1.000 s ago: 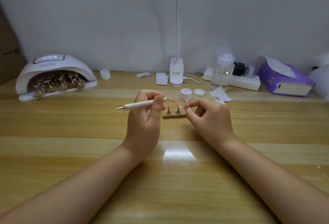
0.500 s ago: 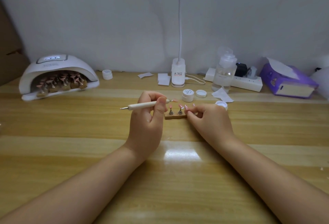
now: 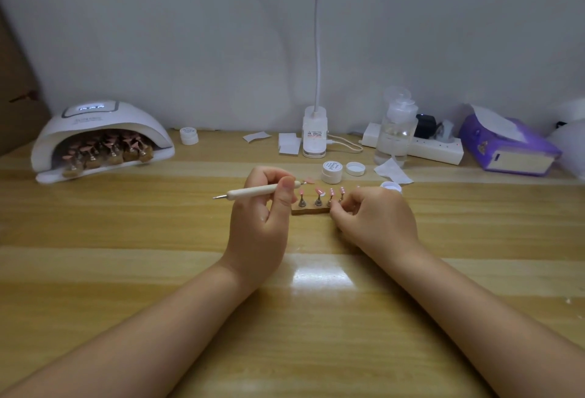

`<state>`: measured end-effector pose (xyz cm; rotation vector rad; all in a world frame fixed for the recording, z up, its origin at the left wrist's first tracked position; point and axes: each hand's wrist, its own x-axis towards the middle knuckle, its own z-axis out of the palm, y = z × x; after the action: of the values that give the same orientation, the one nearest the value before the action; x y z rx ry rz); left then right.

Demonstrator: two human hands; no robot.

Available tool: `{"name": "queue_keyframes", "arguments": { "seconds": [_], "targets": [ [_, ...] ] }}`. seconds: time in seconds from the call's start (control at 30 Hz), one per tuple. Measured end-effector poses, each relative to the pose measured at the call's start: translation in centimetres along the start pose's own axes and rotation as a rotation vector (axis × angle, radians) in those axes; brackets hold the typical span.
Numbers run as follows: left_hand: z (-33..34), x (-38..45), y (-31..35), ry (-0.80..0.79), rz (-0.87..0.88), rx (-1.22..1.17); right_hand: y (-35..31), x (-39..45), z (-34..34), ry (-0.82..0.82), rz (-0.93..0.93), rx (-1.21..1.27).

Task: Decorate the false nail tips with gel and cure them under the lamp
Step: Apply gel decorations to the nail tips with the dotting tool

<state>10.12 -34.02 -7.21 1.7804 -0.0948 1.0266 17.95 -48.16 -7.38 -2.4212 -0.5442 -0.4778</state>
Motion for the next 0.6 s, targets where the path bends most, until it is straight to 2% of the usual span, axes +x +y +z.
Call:
{"name": "queue_keyframes", "arguments": {
  "seconds": [0.1,0.3,0.37,0.47,0.6],
  "targets": [
    [0.0,0.1,0.0,0.006,0.004,0.002,-0.3,-0.1,-1.0,0.06,-0.053,-0.036],
    [-0.1,0.0,0.0,-0.017,0.005,0.0,2.2,2.0,-3.7,0.255,-0.06,0.069],
    [-0.1,0.0,-0.1,-0.018,0.005,-0.002,4.1,2.7,-4.0,0.197,0.02,0.047],
    [-0.1,0.1,-0.2,-0.018,0.002,-0.006,6.3,3.1,-3.9,0.01,0.174,0.005],
    [-0.1,0.1,-0.3,-0.024,0.006,-0.004,7.7,2.9,-3.3,-0.167,0.206,-0.051]
  ]
}}
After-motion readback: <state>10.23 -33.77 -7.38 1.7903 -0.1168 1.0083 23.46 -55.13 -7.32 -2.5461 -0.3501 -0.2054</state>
